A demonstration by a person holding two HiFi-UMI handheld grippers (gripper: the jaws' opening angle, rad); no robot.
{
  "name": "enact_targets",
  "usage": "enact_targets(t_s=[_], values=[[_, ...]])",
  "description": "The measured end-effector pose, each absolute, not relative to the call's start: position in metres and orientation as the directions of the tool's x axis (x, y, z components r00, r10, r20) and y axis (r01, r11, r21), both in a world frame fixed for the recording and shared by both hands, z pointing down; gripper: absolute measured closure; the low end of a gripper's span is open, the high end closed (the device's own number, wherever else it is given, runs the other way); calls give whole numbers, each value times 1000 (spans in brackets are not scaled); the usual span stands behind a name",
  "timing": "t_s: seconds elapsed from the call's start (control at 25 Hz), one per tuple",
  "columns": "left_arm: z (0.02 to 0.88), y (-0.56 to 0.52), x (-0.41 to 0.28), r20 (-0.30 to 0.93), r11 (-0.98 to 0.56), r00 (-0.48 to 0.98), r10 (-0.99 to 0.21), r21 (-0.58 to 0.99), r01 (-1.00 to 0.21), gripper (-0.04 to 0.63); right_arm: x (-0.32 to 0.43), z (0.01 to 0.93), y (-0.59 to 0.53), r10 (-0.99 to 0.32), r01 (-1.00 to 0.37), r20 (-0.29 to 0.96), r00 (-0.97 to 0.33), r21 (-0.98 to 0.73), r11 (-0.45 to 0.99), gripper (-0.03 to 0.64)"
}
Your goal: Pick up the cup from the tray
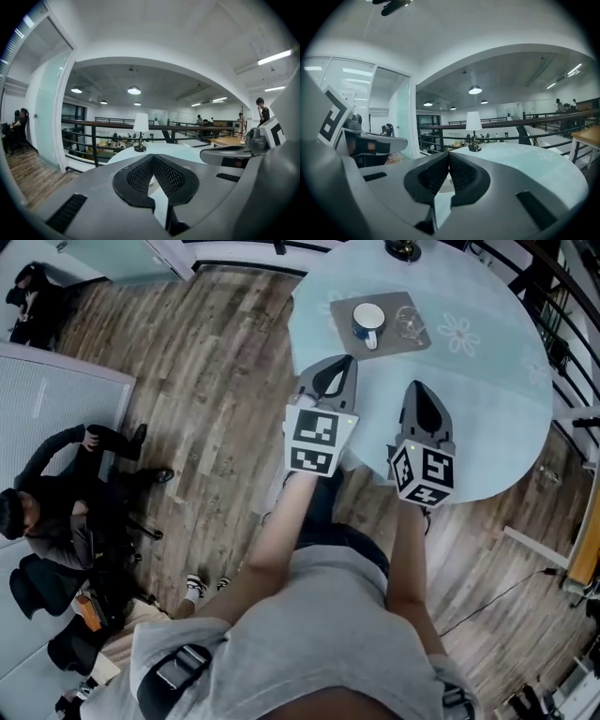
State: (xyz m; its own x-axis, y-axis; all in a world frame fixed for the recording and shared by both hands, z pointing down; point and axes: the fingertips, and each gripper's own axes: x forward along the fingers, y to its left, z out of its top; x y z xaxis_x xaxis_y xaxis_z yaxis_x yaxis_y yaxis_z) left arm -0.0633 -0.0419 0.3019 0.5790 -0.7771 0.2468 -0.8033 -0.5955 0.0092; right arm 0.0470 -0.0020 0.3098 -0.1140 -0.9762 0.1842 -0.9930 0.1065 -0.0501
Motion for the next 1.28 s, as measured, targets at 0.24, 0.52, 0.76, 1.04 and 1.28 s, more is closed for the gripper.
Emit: enact_targets(t_s=[0.24,0.52,0.76,1.04,1.28], values=[[312,-107,-62,278,-611,593,-756,27,-791,589,46,320,-67,-970,-992,213,-120,-52,112,609],[339,-153,-63,322,-624,601,-732,37,-780,589,38,352,-113,-950,-988,273,-155,-60,144,609],[367,-165,-63,361,-624,600,-714,61,-779,589,31,377,-121,-928,-980,312,-201,-68,189,609],[392,-159,-52,405,-601,577,-709,80,-795,589,34,391,-127,-903,-962,331,-274,-107,253,608],[398,-161,-48,398,-611,582,-709,65,-789,589,30,400,-138,-880,-938,324,-348,-121,326,607]])
